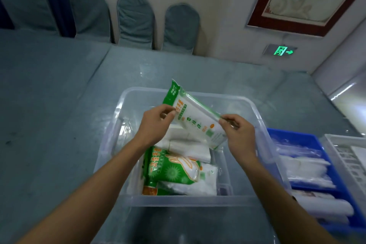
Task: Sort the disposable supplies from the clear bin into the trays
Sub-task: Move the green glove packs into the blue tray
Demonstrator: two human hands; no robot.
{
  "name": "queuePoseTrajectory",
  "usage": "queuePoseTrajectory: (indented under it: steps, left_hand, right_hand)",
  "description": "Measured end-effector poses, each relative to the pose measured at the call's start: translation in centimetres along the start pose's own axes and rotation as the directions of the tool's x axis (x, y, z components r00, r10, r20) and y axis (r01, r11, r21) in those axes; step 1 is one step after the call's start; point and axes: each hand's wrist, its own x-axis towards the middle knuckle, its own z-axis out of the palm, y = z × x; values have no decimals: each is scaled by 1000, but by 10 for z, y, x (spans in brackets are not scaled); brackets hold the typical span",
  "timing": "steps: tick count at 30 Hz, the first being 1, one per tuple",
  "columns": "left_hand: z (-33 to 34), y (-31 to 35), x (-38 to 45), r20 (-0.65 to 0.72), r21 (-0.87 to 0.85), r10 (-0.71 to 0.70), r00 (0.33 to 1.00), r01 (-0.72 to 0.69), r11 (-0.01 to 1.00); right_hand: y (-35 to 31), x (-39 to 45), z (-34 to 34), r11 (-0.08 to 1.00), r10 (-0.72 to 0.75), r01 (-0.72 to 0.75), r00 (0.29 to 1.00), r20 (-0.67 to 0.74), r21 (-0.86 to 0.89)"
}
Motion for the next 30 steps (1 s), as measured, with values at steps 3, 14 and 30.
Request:
queuePoseTrajectory:
  steps: [3, 14, 30]
  left_hand:
    - [9, 8, -2, 181, -220, -177, 967, 216, 951]
    - [12, 17, 1, 181, -524, -316, 931, 363, 770]
    - [-7, 12, 14, 71, -445, -214, 974, 223, 867]
  right_hand:
    - [-13, -5, 15, 997, -71, 71, 997, -16, 42]
    - [-15, -28, 57, 999, -47, 48, 917, 397, 8]
    - [19, -9, 54, 800, 353, 238, 555, 753, -551]
